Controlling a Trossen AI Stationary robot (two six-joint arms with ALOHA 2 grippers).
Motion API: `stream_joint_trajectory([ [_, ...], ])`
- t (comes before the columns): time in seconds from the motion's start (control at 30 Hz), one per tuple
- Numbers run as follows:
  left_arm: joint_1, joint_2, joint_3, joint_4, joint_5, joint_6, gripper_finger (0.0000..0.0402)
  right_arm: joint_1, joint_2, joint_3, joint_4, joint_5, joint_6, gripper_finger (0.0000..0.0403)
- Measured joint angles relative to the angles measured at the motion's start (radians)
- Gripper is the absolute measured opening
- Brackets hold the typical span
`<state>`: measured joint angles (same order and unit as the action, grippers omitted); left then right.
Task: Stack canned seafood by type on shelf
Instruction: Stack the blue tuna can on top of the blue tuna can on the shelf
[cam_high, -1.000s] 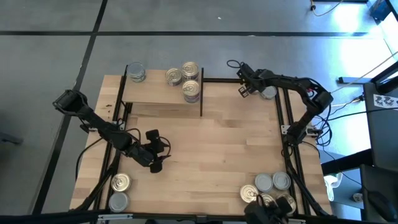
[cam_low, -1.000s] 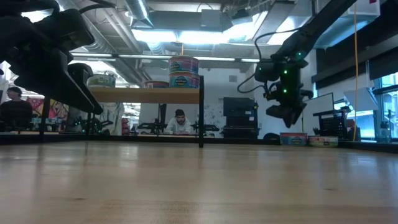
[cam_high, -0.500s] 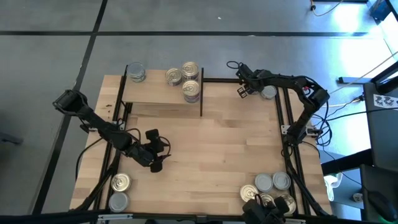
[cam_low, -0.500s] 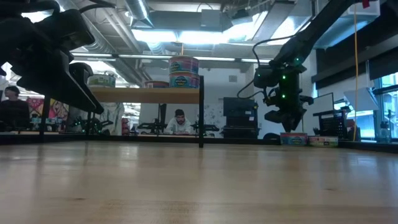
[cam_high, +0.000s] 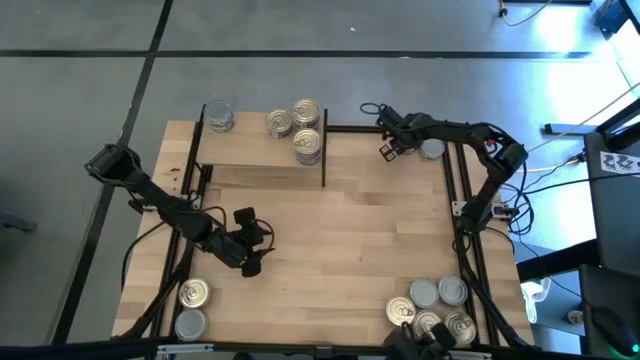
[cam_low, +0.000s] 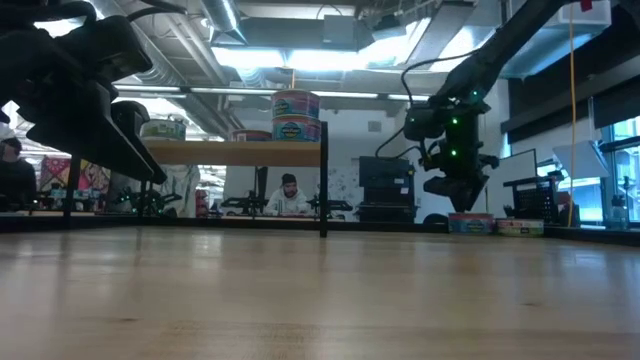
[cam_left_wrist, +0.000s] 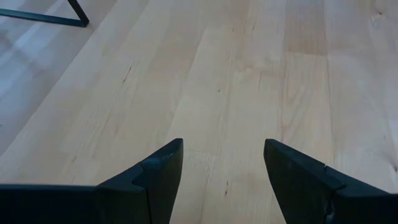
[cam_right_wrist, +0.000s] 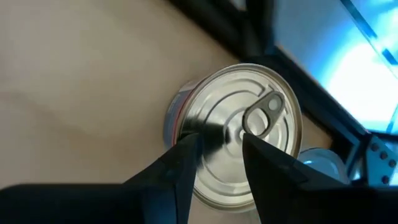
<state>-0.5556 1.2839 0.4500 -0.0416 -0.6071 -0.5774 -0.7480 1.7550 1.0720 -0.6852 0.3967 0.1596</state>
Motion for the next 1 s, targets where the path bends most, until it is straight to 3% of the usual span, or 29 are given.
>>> stream_joint_trajectory([
  [0.27,0.000,0.000,0.000,0.000,0.000,0.000,0.0221,0.156,-0.001,-0.001,-0.018,-0.018,0.020,0.0133],
  [0.6,0.000,0.000,0.000,0.000,0.000,0.000,0.0221,0.432,0.000,-0.002,-0.036,-0.070,0.106,0.0133],
  [1.0,0.000,0.000,0.000,0.009,0.000,-0.002,0.0221,0.750,0.010,-0.004,0.105,-0.126,0.203,0.0133],
])
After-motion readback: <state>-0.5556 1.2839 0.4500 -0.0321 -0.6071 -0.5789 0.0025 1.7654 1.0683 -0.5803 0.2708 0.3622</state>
